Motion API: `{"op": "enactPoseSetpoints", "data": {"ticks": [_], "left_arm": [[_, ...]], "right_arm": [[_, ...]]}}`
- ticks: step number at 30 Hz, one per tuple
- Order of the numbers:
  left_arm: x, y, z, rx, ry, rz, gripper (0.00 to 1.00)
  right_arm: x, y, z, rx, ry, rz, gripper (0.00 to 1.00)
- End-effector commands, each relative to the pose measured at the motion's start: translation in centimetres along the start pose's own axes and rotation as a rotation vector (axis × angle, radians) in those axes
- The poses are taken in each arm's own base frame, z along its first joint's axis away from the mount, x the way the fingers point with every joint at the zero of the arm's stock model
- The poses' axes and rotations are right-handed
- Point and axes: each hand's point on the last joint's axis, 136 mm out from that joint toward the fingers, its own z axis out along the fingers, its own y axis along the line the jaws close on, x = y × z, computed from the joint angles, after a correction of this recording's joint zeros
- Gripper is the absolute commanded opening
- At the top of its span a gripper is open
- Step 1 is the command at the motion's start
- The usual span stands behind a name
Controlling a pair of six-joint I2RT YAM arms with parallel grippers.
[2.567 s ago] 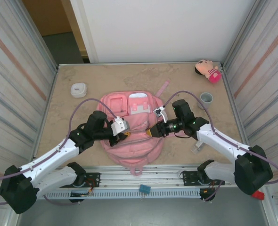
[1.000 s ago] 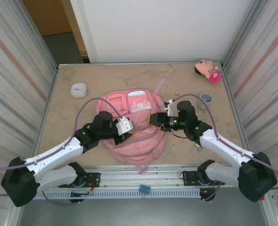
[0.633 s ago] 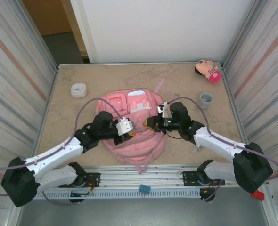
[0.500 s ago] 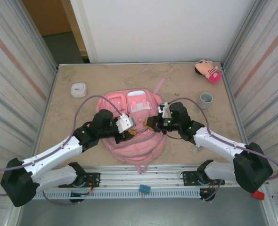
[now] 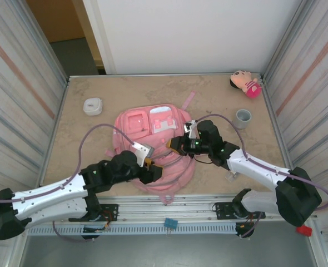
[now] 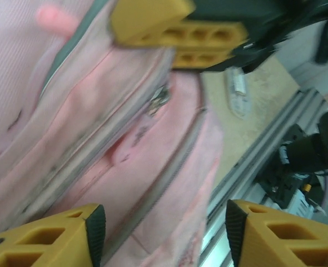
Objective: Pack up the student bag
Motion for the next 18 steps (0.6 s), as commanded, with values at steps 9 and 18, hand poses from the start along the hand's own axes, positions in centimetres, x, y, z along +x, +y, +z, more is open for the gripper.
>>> {"op": "enactPoseSetpoints", "data": {"ticks": [9,18], "left_arm": [[-4.5,1.3,1.4,-0.11,-0.177,-0.053,0.67],[-7.1,-2.1,3.1,0.034,-0.206,0.026,0.5]], "right_arm": [[0.6,4.5,-0.1,-0.105,0.01,-0.092,0.0],[1.3,5.1,-0.2,-0.118,0.027,-0.103,0.0]]}}
